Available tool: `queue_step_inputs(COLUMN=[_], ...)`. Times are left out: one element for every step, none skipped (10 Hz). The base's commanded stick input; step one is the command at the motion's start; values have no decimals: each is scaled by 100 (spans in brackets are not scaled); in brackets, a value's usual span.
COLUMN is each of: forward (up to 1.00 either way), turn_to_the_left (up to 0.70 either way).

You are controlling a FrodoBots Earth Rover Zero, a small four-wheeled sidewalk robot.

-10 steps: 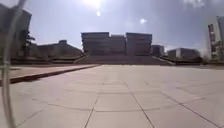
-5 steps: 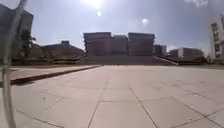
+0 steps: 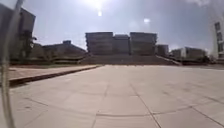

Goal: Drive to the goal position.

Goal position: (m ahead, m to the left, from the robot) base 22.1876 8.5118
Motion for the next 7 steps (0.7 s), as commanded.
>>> queue_step_inputs(forward=[85, 85, 85, 85, 85, 85, 85], turn_to_the_left=[0, -3, -34, -34, -34, -26, -6])
